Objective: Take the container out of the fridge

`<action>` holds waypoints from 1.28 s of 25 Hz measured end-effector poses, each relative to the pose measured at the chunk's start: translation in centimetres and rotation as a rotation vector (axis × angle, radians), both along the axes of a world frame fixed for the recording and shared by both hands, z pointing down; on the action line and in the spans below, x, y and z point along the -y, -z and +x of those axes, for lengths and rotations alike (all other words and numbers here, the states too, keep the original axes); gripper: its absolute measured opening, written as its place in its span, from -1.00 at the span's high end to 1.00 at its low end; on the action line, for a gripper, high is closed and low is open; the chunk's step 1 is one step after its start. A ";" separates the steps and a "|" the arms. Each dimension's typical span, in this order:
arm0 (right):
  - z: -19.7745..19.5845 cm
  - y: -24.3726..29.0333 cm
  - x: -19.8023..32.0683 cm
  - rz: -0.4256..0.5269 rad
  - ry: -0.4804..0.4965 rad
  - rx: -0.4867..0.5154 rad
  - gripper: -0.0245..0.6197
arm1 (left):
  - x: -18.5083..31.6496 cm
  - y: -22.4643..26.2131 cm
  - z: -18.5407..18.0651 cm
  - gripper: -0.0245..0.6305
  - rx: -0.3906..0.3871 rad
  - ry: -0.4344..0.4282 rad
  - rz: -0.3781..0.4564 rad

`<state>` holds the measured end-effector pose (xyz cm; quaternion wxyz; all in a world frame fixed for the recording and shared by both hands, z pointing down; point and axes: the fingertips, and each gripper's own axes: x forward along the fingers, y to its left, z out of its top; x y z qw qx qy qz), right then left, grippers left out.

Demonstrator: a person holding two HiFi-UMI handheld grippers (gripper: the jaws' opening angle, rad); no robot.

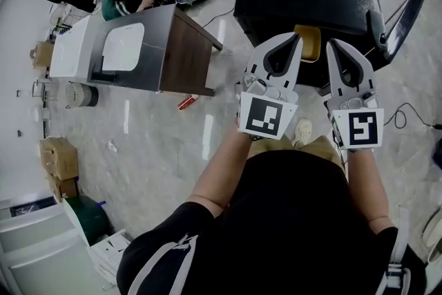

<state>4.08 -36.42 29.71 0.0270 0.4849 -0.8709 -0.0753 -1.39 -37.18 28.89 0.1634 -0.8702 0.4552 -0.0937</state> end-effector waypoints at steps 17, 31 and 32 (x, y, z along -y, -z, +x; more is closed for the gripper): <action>5.7 -6.2 2.6 -0.090 0.023 0.042 0.81 | 2.0 -14.4 5.4 0.56 0.353 -0.047 -0.273; 8.6 -10.4 3.5 -0.169 -0.012 0.006 0.81 | 3.8 -31.3 6.5 0.56 0.757 -0.277 -0.504; 8.6 -10.4 3.6 -0.168 -0.015 0.020 0.81 | 4.0 -32.2 6.3 0.56 0.781 -0.285 -0.508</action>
